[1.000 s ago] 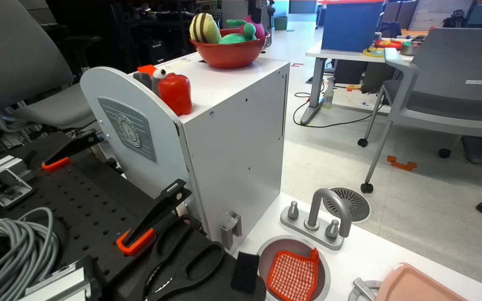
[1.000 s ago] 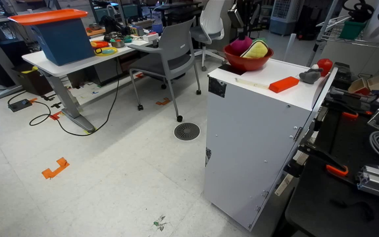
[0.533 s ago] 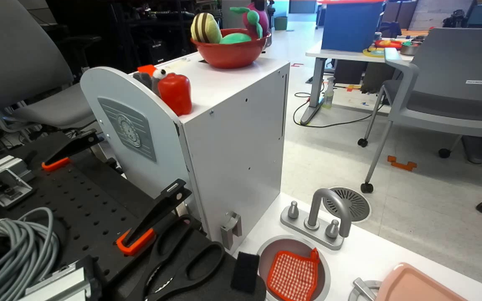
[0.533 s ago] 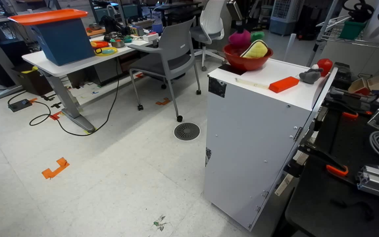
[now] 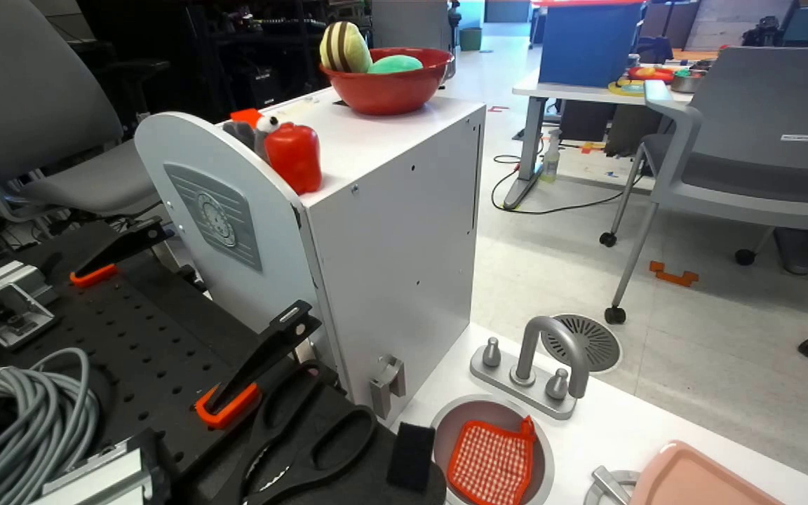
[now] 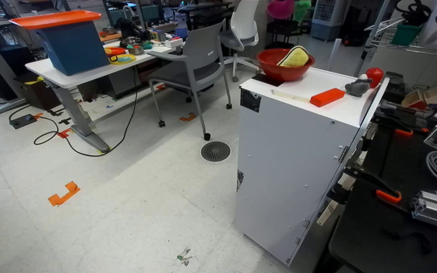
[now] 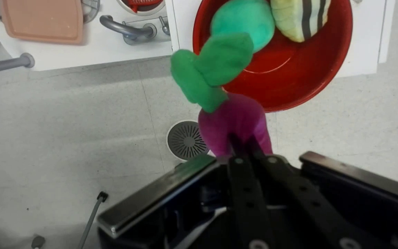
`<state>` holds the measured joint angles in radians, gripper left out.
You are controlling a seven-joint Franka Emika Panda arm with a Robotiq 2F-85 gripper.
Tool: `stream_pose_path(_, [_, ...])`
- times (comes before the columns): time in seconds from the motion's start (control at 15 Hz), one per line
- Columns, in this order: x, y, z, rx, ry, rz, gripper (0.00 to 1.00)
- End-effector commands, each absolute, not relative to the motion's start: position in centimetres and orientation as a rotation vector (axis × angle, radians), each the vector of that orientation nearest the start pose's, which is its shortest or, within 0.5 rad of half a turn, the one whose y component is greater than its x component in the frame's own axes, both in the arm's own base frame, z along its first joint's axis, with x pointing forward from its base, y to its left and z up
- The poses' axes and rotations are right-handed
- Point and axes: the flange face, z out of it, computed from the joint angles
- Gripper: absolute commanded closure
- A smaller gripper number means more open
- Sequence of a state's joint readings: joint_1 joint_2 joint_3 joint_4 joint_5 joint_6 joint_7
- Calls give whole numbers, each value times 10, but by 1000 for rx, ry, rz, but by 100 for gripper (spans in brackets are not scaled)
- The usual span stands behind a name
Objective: Put the purple toy on the top of the fridge
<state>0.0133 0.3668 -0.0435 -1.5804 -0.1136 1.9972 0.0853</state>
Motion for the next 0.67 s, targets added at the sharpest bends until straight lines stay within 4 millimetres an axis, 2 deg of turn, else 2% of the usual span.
stream_pose_path(0.0, [640,-7,456,-3301,52,-210,99])
stream_pose_path(0.27, [604,12,467,-3371,-22,-315,99])
stream_pose_path(0.6, [560,15,479,-3314,160,-528,99])
